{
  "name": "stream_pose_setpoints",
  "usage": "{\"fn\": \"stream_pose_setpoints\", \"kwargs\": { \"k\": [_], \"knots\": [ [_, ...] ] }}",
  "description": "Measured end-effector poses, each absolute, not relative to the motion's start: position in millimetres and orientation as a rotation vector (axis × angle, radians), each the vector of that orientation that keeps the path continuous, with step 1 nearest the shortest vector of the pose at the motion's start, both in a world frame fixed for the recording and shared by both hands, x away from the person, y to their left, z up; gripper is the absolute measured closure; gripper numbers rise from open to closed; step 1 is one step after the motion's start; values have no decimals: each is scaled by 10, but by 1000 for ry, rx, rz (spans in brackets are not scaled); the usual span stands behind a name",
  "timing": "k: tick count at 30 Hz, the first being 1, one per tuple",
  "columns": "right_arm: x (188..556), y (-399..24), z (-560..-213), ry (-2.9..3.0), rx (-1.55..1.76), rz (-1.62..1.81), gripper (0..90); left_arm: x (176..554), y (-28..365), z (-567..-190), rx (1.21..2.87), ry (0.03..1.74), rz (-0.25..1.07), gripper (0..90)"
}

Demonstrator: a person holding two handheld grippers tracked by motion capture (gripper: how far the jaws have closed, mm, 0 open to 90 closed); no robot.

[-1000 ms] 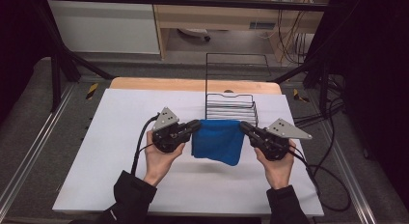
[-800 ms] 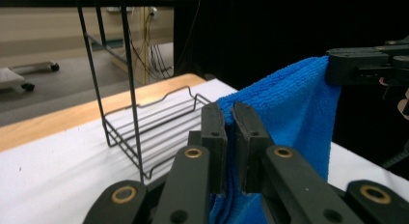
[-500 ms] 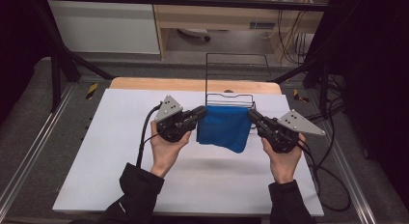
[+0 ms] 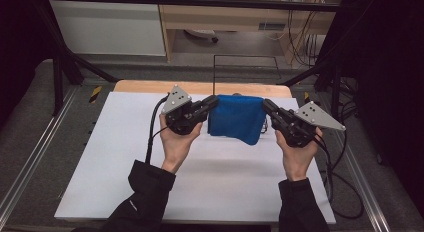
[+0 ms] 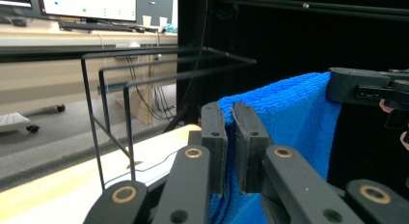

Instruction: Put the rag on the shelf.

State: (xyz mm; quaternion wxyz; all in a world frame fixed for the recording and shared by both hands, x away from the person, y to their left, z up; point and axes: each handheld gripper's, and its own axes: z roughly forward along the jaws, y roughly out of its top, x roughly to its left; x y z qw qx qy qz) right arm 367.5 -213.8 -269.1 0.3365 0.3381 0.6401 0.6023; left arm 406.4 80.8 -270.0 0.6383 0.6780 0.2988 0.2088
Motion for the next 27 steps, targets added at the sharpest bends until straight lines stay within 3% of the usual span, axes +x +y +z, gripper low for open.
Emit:
{"fn": "stream_pose_setpoints", "kwargs": {
  "k": [27],
  "knots": [
    [3893,-2246,-2085,1511,805,1556,865,4319,613,-2088,1435,620,530,841]
  ]
}}
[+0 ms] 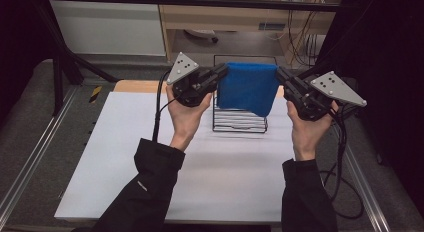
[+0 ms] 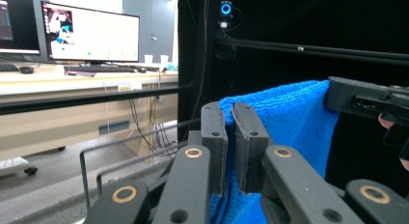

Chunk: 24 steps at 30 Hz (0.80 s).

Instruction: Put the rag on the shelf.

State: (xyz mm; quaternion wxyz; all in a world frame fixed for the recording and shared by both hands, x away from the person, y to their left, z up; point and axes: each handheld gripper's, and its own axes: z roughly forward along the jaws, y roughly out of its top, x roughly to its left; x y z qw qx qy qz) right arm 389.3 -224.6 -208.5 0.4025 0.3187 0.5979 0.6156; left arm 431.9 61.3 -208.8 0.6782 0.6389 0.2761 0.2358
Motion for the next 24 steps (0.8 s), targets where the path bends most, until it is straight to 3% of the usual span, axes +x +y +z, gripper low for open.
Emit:
{"fn": "stream_pose_setpoints", "kwargs": {
  "k": [24],
  "knots": [
    [4285,-2304,-1592,1446,762,1531,865,4645,487,-1612,1381,600,586,841]
  ]
}}
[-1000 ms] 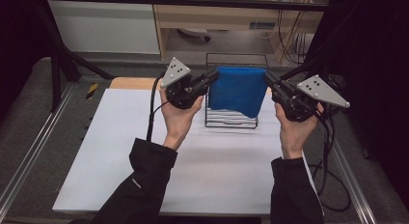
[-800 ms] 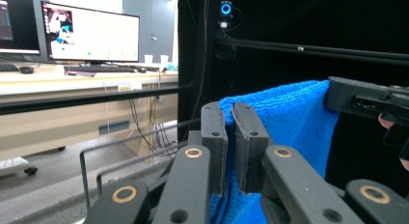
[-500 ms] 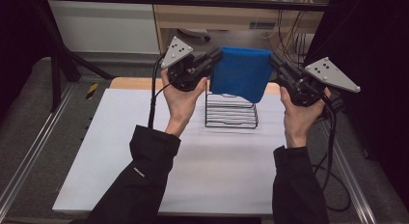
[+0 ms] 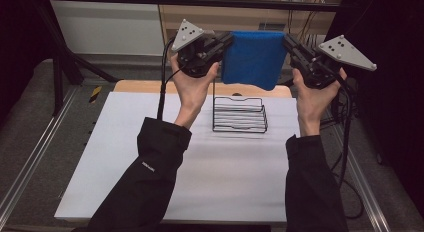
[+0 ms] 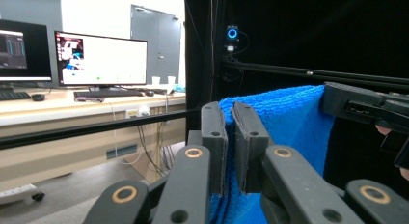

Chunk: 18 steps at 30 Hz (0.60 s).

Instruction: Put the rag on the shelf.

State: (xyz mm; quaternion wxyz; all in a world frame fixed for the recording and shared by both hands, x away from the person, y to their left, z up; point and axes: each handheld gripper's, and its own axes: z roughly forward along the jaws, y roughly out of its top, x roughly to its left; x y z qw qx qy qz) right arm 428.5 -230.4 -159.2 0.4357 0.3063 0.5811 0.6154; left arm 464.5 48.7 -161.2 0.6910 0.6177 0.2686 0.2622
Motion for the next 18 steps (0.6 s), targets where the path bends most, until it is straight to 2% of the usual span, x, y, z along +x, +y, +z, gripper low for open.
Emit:
{"fn": "stream_pose_setpoints", "kwargs": {
  "k": [18],
  "knots": [
    [4834,-2292,-1591,1468,772,1479,865,5044,442,-1656,1380,664,599,841]
  ]
}}
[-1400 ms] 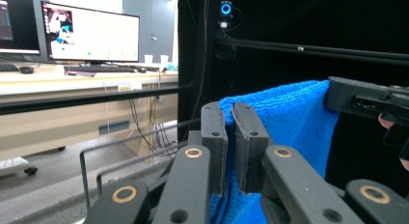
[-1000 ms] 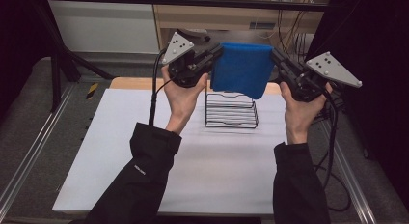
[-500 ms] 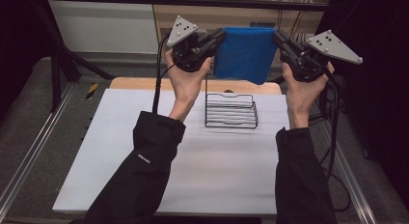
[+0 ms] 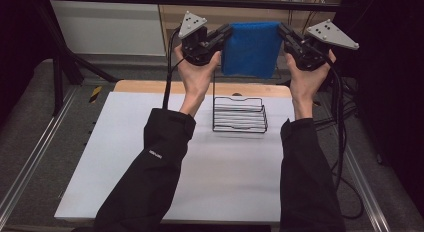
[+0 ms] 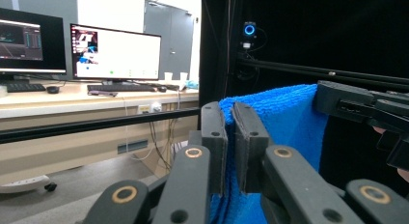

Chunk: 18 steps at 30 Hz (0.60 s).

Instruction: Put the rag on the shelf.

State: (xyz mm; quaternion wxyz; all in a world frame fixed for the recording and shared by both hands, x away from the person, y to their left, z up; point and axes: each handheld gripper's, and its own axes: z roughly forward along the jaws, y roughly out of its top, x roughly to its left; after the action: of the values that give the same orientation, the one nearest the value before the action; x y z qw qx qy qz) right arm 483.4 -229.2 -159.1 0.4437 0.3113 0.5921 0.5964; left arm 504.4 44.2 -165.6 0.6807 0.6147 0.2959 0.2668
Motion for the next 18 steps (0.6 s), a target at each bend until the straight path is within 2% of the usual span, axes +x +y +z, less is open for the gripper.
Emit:
{"fn": "stream_pose_setpoints", "kwargs": {
  "k": [9,18],
  "knots": [
    [4998,-2269,-1653,1503,763,1443,865,5167,450,-1767,1396,663,624,840],
    [4969,-2313,-1803,1554,815,1442,864,5121,435,-1919,1445,648,616,840]
  ]
}}
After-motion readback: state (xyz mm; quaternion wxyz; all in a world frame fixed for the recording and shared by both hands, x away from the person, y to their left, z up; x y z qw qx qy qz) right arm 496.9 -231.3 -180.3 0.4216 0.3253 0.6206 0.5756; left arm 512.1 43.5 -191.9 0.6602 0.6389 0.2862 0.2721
